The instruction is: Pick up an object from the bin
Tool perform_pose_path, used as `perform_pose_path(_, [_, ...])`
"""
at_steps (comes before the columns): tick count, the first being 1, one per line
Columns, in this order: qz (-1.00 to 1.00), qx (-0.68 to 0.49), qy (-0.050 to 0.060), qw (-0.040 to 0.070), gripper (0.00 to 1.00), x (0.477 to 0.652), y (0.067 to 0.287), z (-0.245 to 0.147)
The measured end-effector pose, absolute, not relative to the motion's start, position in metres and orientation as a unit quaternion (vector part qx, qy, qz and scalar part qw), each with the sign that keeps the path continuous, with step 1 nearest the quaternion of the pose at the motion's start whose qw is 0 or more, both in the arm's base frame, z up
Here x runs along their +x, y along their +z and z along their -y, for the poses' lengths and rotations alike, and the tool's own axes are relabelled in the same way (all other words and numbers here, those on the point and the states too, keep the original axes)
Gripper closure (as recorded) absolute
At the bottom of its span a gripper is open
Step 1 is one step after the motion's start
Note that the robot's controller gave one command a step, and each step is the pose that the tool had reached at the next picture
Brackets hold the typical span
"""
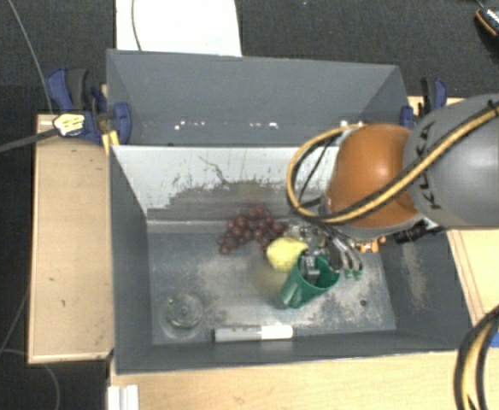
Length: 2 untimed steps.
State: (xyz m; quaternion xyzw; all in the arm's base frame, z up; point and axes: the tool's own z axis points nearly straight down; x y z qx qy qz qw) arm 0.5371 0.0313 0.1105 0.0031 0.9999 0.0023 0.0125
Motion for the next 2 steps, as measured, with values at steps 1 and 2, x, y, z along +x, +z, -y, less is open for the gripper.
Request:
perform_pose_path(1, [-1.0,0.004,0.003,0.015,1.0,0.538,0.114,-0.031])
perform_pose_path(2, [-1.0,0.004,0.003,0.015,1.0,0.538,0.127,-0.031])
